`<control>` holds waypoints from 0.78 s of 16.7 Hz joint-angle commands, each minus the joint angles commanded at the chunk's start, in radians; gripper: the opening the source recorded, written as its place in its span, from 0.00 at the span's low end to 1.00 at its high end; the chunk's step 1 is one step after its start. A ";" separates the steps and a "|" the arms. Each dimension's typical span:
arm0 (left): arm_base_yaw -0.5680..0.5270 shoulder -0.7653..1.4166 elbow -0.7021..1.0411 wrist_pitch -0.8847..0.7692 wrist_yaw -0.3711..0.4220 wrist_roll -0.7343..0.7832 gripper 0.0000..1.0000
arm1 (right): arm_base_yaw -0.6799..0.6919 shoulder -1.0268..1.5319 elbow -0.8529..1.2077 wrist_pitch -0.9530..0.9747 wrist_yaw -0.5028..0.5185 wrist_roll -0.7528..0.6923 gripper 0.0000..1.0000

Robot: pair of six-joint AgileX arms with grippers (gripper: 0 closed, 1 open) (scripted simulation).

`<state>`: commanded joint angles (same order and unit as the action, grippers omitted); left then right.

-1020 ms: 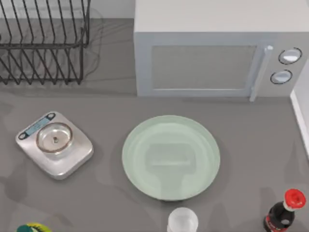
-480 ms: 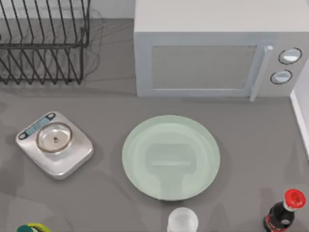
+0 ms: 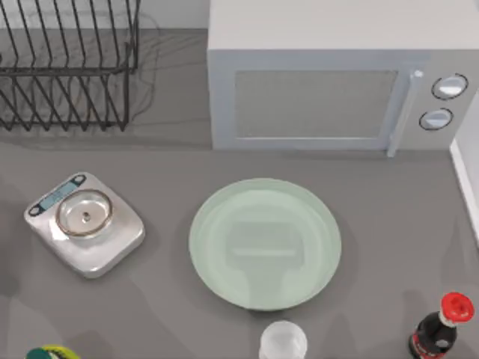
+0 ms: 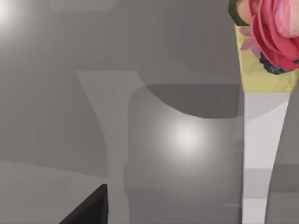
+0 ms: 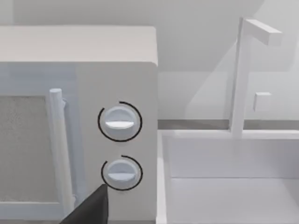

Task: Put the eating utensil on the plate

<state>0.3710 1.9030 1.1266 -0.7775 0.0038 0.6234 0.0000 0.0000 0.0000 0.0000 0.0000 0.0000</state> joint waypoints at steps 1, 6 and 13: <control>0.001 0.019 -0.023 0.041 0.000 0.001 1.00 | 0.000 0.000 0.000 0.000 0.000 0.000 1.00; 0.002 0.054 -0.062 0.103 0.000 0.003 1.00 | 0.000 0.000 0.000 0.000 0.000 0.000 1.00; 0.002 0.054 -0.062 0.103 0.000 0.003 0.62 | 0.000 0.000 0.000 0.000 0.000 0.000 1.00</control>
<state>0.3729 1.9568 1.0648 -0.6745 0.0042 0.6260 0.0000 0.0000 0.0000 0.0000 0.0000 0.0000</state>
